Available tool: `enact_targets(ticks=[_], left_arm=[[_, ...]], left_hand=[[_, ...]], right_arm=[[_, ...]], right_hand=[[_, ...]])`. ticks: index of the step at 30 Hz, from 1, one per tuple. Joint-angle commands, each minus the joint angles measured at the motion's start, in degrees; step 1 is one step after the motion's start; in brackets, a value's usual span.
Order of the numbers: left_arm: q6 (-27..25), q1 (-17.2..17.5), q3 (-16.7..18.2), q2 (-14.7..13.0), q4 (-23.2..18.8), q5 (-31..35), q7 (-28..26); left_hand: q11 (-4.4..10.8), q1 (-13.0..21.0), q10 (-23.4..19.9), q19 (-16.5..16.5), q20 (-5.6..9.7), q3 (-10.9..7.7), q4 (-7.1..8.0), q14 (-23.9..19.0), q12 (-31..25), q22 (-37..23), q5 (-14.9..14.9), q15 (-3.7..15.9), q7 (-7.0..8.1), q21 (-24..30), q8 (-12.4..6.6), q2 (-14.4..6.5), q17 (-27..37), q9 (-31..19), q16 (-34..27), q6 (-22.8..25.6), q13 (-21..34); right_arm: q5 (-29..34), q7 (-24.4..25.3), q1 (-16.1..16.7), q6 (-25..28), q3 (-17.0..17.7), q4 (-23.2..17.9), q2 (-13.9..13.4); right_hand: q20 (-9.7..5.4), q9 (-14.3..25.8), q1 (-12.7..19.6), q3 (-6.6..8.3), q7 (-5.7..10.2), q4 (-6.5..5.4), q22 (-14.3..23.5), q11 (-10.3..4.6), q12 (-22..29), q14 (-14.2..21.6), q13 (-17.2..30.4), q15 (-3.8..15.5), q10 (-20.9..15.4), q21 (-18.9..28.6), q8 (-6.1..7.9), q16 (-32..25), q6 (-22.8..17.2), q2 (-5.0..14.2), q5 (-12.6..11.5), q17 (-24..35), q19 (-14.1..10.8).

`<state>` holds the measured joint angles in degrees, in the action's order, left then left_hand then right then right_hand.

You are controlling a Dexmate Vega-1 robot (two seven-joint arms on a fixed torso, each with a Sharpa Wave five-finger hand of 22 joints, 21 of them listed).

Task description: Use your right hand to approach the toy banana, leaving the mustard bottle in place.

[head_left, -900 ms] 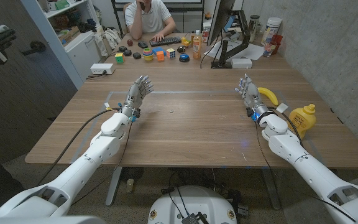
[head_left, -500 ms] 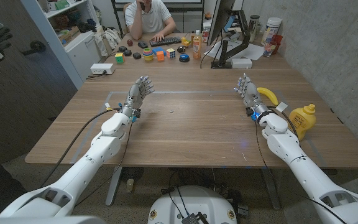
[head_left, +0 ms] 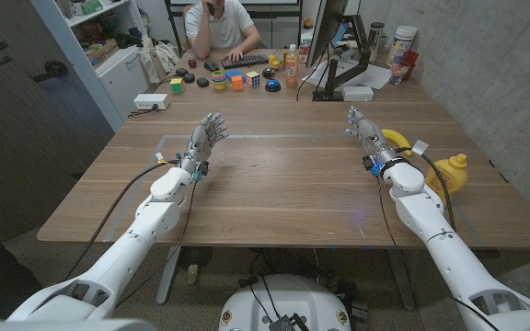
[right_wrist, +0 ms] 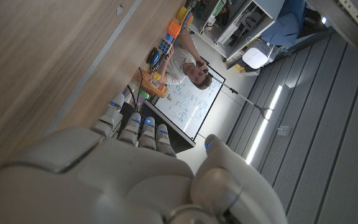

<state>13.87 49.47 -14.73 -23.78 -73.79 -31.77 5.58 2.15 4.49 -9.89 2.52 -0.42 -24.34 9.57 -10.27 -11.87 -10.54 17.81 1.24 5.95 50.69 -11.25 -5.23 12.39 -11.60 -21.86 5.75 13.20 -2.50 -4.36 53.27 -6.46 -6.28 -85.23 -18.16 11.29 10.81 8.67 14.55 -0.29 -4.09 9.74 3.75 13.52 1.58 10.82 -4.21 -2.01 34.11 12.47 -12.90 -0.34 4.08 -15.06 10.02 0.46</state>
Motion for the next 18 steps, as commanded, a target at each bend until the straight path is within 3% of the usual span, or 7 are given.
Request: enact_targets(ticks=[1, 9, 18], left_arm=[[-0.4, 0.2, 1.3, 1.2, 0.3, 1.1, 1.0], [-0.5, 0.1, 1.7, 1.6, 0.7, 1.5, 1.4], [-0.6, -0.4, 1.9, 2.1, 1.5, 1.9, 1.8]], left_hand=[[0.07, 0.0, -0.5, 0.4, -0.03, -0.4, 0.01, -0.4, -0.3, -0.2, 0.2, -0.18, 0.43, 0.3, -0.31, -1.1, 0.3, -0.1, -0.3, 0.2, 0.3], [0.07, 0.0, -0.5, 0.4, -0.03, -0.4, 0.01, -0.4, -0.3, -0.2, 0.2, -0.18, 0.43, 0.3, -0.31, -1.1, 0.3, -0.1, -0.3, 0.2, 0.3], [0.07, 0.0, -0.5, 0.4, -0.03, -0.4, 0.01, -0.4, -0.3, -0.2, 0.2, -0.18, 0.43, 0.3, -0.31, -1.1, 0.3, -0.1, -0.3, 0.2, 0.3]], right_arm=[[19.2, 5.0, 0.7, 6.4, -1.4, -7.1, -0.6], [34.1, 5.9, -0.9, 13.4, -5.8, -10.7, -3.5], [47.6, 6.0, -2.9, 17.5, -10.2, -12.3, -6.5]], right_hand=[[0.9, 0.2, 1.0, -0.16, 0.32, 0.98, 0.3, -0.1, 0.4, 1.4, 0.2, -0.16, -1.3, -0.4, 0.45, -0.2, -1.7, -1.09, -0.4, 0.2, -0.6], [1.0, 0.3, 1.9, -0.92, 0.82, 1.97, 0.4, -1.68, 0.8, 2.4, 0.2, -0.04, -2.9, -0.9, 0.8, 0.1, -3.7, -2.69, -0.5, 0.2, -1.8], [1.08, 0.3, 2.2, -1.43, 1.23, 2.48, 0.3, -1.99, 0.7, 2.7, 0.3, 0.23, -3.2, -1.5, 0.5, 0.4, -3.6, -3.63, -0.5, 0.3, -2.0]])
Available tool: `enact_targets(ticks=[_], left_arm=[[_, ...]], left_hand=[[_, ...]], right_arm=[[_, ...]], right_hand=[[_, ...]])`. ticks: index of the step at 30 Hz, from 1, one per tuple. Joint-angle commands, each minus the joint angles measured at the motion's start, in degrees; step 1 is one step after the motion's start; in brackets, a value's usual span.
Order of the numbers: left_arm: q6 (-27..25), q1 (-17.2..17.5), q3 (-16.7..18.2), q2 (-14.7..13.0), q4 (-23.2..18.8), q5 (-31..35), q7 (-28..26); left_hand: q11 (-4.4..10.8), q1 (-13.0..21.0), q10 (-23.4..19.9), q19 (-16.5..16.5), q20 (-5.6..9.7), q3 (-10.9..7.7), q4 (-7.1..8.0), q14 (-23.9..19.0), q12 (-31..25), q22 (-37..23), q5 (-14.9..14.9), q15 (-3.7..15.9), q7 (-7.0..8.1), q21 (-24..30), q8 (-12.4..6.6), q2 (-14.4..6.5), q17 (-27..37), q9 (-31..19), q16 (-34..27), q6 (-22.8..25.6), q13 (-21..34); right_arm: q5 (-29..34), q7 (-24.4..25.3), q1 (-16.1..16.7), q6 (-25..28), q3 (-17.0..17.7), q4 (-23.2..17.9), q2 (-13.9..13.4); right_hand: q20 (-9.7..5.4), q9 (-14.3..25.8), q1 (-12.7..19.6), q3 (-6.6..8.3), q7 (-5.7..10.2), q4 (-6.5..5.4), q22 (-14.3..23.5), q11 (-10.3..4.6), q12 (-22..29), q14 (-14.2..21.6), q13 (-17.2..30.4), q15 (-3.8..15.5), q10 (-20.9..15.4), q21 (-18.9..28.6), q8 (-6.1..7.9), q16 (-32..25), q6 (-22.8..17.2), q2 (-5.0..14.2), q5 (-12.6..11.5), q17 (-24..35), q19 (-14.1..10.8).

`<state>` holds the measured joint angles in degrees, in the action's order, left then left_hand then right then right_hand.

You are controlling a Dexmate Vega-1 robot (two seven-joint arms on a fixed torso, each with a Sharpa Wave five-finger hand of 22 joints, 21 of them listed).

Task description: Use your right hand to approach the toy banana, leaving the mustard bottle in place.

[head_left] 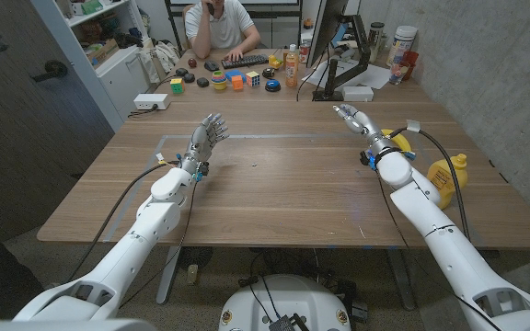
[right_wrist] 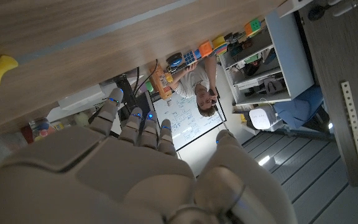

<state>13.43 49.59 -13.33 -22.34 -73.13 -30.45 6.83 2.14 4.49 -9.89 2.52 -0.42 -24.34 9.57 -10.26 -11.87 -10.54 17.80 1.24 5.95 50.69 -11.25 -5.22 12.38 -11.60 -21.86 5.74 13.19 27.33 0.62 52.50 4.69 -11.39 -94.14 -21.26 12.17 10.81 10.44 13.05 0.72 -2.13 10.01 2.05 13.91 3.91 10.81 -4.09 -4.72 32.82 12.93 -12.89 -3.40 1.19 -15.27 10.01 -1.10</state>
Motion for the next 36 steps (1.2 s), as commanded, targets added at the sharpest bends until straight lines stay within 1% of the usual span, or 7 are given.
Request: enact_targets(ticks=[1, 10, 19, 21, 25, 31, 36], left_arm=[[-0.2, -0.7, 0.4, 0.8, 1.1, 0.6, 0.7], [-0.2, -1.4, 0.4, 1.3, 2.1, 0.9, 0.8], [-0.3, -2.0, 0.4, 1.5, 2.8, 1.2, 1.0], [-0.3, -2.1, 0.3, 1.6, 3.0, 1.2, 1.1], [-0.3, -2.4, 0.2, 1.8, 3.3, 1.3, 1.1], [-0.4, -2.5, 0.1, 1.9, 3.5, 1.5, 1.1], [-0.5, -2.4, 0.1, 1.9, 3.4, 1.5, 1.0]], left_hand=[[0.07, 0.0, -0.5, 0.4, -0.03, -0.4, 0.02, -0.4, -0.3, -0.2, 0.2, -0.18, 0.44, 0.3, -0.31, -1.1, 0.3, -0.1, -0.3, 0.2, 0.3], [0.07, 0.0, -0.5, 0.4, -0.03, -0.4, 0.02, -0.4, -0.3, -0.2, 0.2, -0.18, 0.44, 0.3, -0.31, -1.1, 0.3, -0.1, -0.3, 0.2, 0.3], [0.07, 0.0, -0.5, 0.4, -0.03, -0.4, 0.02, -0.4, -0.3, -0.2, 0.2, -0.18, 0.44, 0.3, -0.31, -1.1, 0.3, -0.1, -0.3, 0.2, 0.3], [0.07, 0.0, -0.5, 0.4, -0.03, -0.4, 0.02, -0.4, -0.3, -0.2, 0.2, -0.18, 0.44, 0.3, -0.31, -1.1, 0.3, -0.1, -0.3, 0.2, 0.3], [0.07, 0.0, -0.5, 0.4, -0.03, -0.4, 0.02, -0.4, -0.3, -0.2, 0.2, -0.18, 0.44, 0.3, -0.31, -1.1, 0.3, -0.1, -0.3, 0.2, 0.3], [0.07, 0.0, -0.5, 0.4, -0.03, -0.4, 0.02, -0.4, -0.3, -0.2, 0.2, -0.18, 0.44, 0.3, -0.31, -1.1, 0.3, -0.1, -0.3, 0.2, 0.3], [0.07, 0.0, -0.5, 0.4, -0.03, -0.4, 0.02, -0.4, -0.3, -0.2, 0.2, -0.18, 0.44, 0.3, -0.31, -1.1, 0.3, -0.1, -0.3, 0.2, 0.3]], right_arm=[[20.6, 0.9, -2.7, 7.6, -6.1, -3.7, -3.9], [30.6, -0.6, -4.6, 12.0, -8.9, -3.5, -4.9], [36.5, -6.9, -6.9, 15.4, -11.0, -2.6, -5.6], [37.8, -8.3, -7.7, 16.0, -11.6, -2.1, -5.8], [39.8, -11.0, -9.2, 16.7, -12.6, -1.0, -6.0], [43.3, -15.3, -11.5, 18.2, -13.7, 0.2, -6.5], [46.0, -16.7, -12.3, 19.8, -13.6, 0.1, -7.3]], right_hand=[[0.2, 0.3, 0.5, -0.01, 0.29, 0.63, 0.1, -0.18, 0.4, 0.5, 0.3, 0.2, -0.6, -0.3, -0.02, 0.4, -0.5, -0.94, -0.4, 0.3, -0.5], [0.2, 0.3, 1.3, -0.67, 0.46, 1.6, 0.0, -0.41, 0.3, 0.8, 0.3, 0.57, -1.1, -0.8, -0.08, 0.6, -0.8, -2.57, -0.6, 0.3, -0.8], [0.26, 0.4, 2.3, -1.82, 0.94, 2.7, 0.0, -4.01, -0.2, -0.6, 0.4, 0.67, -0.5, -2.5, 0.0, 1.6, -2.1, -4.59, -1.2, 0.4, -0.4], [0.27, 0.4, 2.4, -2.14, 0.56, 2.85, -0.1, -3.63, -0.4, -1.0, 0.4, 0.67, 0.1, -3.0, -0.23, 1.8, -1.8, -5.04, -1.3, 0.4, -0.1], [0.26, 0.4, 2.5, -2.52, 0.31, 3.09, -0.1, -4.08, -0.8, -1.3, 0.5, 0.59, 0.9, -3.5, -0.52, 1.9, -1.4, -5.6, -1.4, 0.4, 0.3], [0.25, 0.5, 2.8, -3.39, 0.35, 3.56, 0.0, -2.68, -1.1, -1.7, 0.6, 0.56, 1.8, -4.4, -1.18, 2.0, 0.1, -6.9, -1.7, 0.5, 0.5], [0.24, 0.5, 2.7, -4.11, 0.59, 3.7, 0.0, -2.53, -1.3, -1.7, 0.6, 0.56, 2.2, -4.9, -1.41, 2.0, 0.7, -7.79, -1.8, 0.5, 0.4]])
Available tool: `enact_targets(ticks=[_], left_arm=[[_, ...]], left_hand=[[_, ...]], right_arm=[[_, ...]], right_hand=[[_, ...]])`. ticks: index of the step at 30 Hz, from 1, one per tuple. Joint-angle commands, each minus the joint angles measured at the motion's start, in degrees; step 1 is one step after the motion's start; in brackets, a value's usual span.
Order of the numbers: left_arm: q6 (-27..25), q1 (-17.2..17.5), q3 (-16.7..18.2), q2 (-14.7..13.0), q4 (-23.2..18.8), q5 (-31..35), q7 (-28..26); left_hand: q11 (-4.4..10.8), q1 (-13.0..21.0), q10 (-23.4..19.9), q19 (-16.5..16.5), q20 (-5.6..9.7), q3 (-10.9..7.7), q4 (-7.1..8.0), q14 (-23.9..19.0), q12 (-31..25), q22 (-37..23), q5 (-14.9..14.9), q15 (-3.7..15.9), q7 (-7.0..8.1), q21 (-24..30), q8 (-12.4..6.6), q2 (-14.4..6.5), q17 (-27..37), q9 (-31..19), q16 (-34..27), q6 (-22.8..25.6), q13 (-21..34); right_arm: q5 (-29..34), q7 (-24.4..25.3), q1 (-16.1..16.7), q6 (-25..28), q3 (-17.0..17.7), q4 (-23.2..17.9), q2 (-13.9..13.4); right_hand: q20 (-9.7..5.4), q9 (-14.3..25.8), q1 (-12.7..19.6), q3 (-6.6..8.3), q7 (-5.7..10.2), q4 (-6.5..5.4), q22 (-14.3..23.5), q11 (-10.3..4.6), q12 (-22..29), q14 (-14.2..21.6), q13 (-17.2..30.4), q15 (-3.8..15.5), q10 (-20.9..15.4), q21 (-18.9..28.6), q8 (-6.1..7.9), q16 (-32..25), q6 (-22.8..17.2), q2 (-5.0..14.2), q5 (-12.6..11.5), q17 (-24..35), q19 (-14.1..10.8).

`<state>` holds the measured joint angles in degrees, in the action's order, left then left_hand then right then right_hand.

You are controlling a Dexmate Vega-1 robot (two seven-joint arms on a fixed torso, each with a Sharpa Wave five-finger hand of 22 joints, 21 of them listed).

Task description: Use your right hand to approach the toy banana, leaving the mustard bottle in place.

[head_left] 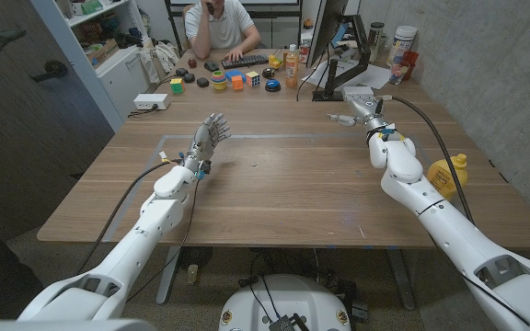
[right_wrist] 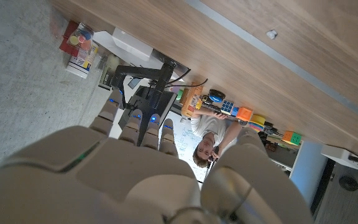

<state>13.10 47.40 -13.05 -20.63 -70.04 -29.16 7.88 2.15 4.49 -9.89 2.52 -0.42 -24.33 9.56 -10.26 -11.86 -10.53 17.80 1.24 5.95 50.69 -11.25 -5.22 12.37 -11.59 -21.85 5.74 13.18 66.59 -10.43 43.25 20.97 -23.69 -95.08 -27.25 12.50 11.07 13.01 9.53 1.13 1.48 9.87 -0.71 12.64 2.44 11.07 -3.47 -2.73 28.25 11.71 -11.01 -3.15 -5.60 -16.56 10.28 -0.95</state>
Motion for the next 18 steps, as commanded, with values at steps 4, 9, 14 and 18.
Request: enact_targets(ticks=[4, 9, 14, 18], left_arm=[[-0.1, -0.2, -0.2, 0.2, 0.4, 0.3, -0.1], [0.0, -0.4, -0.3, 0.4, 0.7, 0.3, 0.0], [0.2, -0.9, -0.5, 0.7, 1.3, 0.4, 0.2], [0.4, -1.1, -0.7, 0.8, 1.5, 0.5, 0.3]], left_hand=[[0.07, 0.0, -0.5, 0.4, -0.03, -0.41, 0.02, -0.4, -0.3, -0.3, 0.2, -0.18, 0.44, 0.3, -0.31, -1.1, 0.3, -0.1, -0.3, 0.2, 0.3], [0.07, 0.0, -0.5, 0.4, -0.03, -0.41, 0.02, -0.4, -0.3, -0.3, 0.2, -0.18, 0.44, 0.3, -0.31, -1.1, 0.3, -0.1, -0.3, 0.2, 0.3], [0.07, 0.0, -0.5, 0.4, -0.03, -0.41, 0.02, -0.4, -0.3, -0.3, 0.2, -0.18, 0.44, 0.3, -0.31, -1.1, 0.3, -0.1, -0.3, 0.2, 0.3], [0.07, 0.0, -0.5, 0.4, -0.03, -0.41, 0.02, -0.4, -0.3, -0.3, 0.2, -0.18, 0.44, 0.3, -0.31, -1.1, 0.3, -0.1, -0.3, 0.2, 0.3]], right_arm=[[8.8, -7.2, -3.3, 4.6, -0.6, 0.2, -2.4], [10.3, -9.0, -3.2, 5.4, 0.4, -0.5, -3.4], [11.3, -10.9, -3.1, 5.7, 1.0, -0.9, -4.0], [12.1, -13.0, -3.6, 6.0, 1.0, -0.2, -3.9]], right_hand=[[-0.1, 0.3, 0.1, -1.0, 0.2, 0.13, 0.2, 0.48, 0.1, 0.1, 0.4, 0.23, 0.0, -0.6, -0.16, -0.1, 0.4, -1.43, -0.6, 0.3, 0.1], [-0.11, 0.3, 0.0, -1.26, 0.23, 0.15, 0.2, 0.49, 0.2, 0.4, 0.4, 0.24, -0.2, -0.7, -0.18, -0.2, 0.5, -1.66, -0.6, 0.3, 0.0], [-0.14, 0.4, 0.0, -1.6, -0.35, 0.21, 0.2, 0.87, 0.1, 0.3, 0.4, 0.25, 0.1, -0.9, -0.29, -0.2, 0.9, -1.93, -0.8, 0.3, -0.4], [-0.18, 0.4, 0.4, -1.84, -0.73, 0.42, 0.2, 1.5, -0.2, 0.2, 0.5, 0.24, 0.9, -1.0, -0.35, -0.1, 1.2, -2.05, -1.0, 0.3, -0.9]])
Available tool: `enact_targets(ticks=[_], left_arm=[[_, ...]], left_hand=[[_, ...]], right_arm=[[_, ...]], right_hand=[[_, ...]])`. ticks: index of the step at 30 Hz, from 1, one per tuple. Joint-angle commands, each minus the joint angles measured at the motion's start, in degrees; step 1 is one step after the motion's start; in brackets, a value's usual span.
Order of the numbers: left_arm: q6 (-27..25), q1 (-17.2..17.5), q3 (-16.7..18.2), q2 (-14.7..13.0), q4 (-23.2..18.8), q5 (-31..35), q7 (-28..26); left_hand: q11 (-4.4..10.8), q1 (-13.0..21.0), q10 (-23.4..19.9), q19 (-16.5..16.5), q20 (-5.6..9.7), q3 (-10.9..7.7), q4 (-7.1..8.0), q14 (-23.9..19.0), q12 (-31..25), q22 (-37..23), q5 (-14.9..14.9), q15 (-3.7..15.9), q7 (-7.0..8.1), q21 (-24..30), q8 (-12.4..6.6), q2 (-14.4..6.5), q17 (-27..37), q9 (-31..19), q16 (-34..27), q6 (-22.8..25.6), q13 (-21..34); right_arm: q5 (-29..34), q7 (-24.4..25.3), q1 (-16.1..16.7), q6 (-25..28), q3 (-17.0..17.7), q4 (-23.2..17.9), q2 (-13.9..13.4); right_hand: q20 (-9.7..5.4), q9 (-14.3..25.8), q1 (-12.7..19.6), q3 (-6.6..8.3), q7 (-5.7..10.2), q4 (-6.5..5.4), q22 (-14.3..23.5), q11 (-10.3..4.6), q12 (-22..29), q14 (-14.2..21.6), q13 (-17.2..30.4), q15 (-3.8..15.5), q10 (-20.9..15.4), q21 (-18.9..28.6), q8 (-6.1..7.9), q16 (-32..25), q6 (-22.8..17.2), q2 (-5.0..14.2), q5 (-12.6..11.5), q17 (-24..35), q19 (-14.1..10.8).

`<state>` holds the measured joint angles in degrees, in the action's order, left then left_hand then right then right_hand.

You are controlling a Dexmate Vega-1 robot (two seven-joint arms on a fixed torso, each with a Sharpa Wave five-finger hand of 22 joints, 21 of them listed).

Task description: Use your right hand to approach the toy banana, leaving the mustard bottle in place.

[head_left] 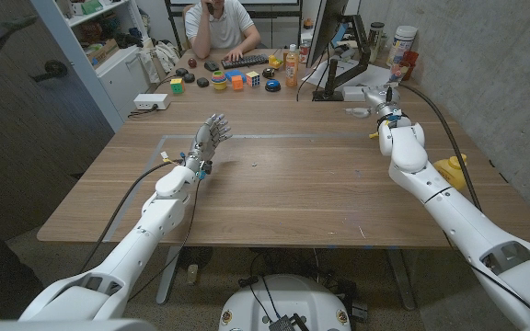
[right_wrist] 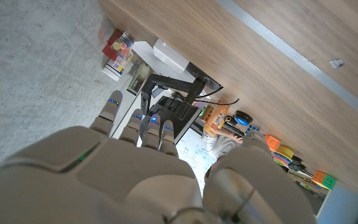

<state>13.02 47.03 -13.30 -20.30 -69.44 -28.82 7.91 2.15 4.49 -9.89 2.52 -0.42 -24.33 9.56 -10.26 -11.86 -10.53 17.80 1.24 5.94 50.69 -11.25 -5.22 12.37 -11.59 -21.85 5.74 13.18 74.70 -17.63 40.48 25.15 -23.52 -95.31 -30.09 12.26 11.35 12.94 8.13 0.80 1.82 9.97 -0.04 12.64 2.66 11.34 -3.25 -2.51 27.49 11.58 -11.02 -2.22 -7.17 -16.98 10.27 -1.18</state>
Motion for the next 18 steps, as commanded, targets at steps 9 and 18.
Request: enact_targets(ticks=[9, 18], left_arm=[[0.3, -0.4, -0.4, 0.1, 0.0, 0.3, -0.2], [-0.5, 0.1, -0.4, -0.4, -1.4, 0.5, -0.9]], left_hand=[[0.07, 0.0, -0.5, 0.4, -0.03, -0.41, 0.02, -0.4, -0.3, -0.3, 0.2, -0.18, 0.44, 0.3, -0.31, -1.1, 0.3, -0.1, -0.3, 0.2, 0.3], [0.07, 0.0, -0.5, 0.4, -0.03, -0.41, 0.02, -0.4, -0.3, -0.3, 0.2, -0.18, 0.44, 0.3, -0.31, -1.1, 0.3, -0.1, -0.3, 0.2, 0.3]], right_arm=[[3.7, -8.2, -2.3, 1.7, 0.2, 3.9, -0.1], [3.6, -9.4, -5.3, 3.2, -1.4, 10.8, 1.2]], right_hand=[[-0.04, 0.2, 1.2, -0.93, -0.63, 0.44, 0.2, 1.41, -0.4, 0.1, 0.3, -0.2, 1.6, -0.3, -0.24, -0.2, 1.0, -0.55, -0.9, 0.3, -2.6], [0.05, 0.2, 1.1, -1.37, -0.7, 0.38, 0.2, 1.34, -0.3, 0.1, 0.3, 0.02, 1.4, -0.5, -0.11, -0.2, 0.7, -0.69, -1.0, 0.3, -3.1]])
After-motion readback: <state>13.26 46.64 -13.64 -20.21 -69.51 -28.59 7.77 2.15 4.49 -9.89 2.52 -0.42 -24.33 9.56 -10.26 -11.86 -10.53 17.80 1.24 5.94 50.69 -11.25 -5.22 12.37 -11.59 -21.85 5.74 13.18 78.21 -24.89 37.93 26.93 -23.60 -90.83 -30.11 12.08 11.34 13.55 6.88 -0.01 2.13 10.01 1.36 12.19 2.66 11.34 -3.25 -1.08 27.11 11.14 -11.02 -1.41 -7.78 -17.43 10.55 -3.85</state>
